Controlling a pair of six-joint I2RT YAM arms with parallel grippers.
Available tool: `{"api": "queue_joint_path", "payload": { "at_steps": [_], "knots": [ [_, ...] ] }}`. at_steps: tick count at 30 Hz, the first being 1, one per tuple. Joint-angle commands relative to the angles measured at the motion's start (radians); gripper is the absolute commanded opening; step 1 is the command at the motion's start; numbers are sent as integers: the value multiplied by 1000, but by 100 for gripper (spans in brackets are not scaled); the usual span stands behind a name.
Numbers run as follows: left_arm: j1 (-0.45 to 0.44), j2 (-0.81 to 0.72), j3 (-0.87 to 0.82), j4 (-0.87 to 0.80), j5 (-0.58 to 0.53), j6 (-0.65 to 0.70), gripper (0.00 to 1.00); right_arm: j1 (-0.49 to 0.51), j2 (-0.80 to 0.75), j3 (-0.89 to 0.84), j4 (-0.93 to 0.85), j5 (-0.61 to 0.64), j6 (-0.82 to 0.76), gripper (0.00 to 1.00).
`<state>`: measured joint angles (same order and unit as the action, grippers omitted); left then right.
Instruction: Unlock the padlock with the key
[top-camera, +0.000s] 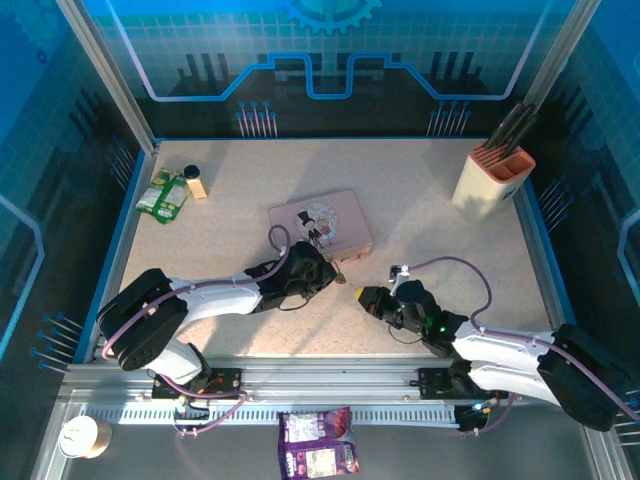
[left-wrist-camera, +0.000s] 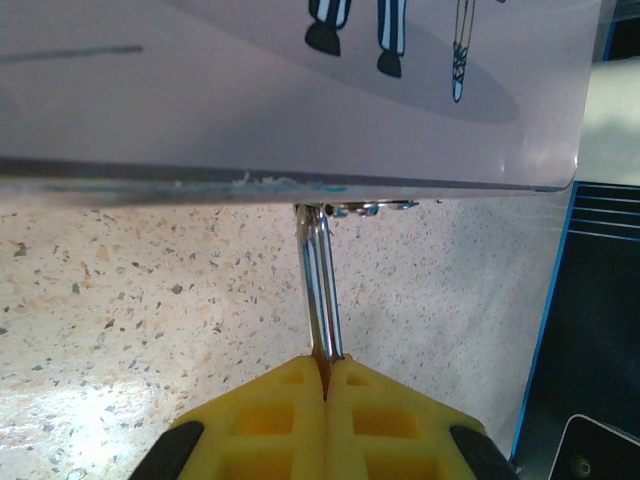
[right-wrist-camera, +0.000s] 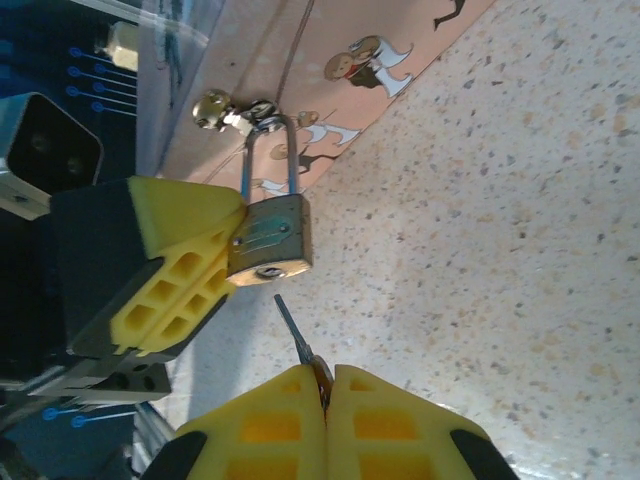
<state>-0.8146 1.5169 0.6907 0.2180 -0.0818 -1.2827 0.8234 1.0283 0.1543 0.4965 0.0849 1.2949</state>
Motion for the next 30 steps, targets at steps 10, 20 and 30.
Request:
{"api": "queue_joint_path", "payload": {
  "at_steps": [10,20,30],
  "knots": [
    [-18,-31,-20,96,-67,-27,1,-35,17,-36,102,-85,163,0],
    [-28,-21,-32,165,-64,-42,0,-40,152,-36,280,-137,229,0],
    [-33,-37,-49,192,-69,-37,0,-51,238,-47,396,-157,258,0]
  ]
}}
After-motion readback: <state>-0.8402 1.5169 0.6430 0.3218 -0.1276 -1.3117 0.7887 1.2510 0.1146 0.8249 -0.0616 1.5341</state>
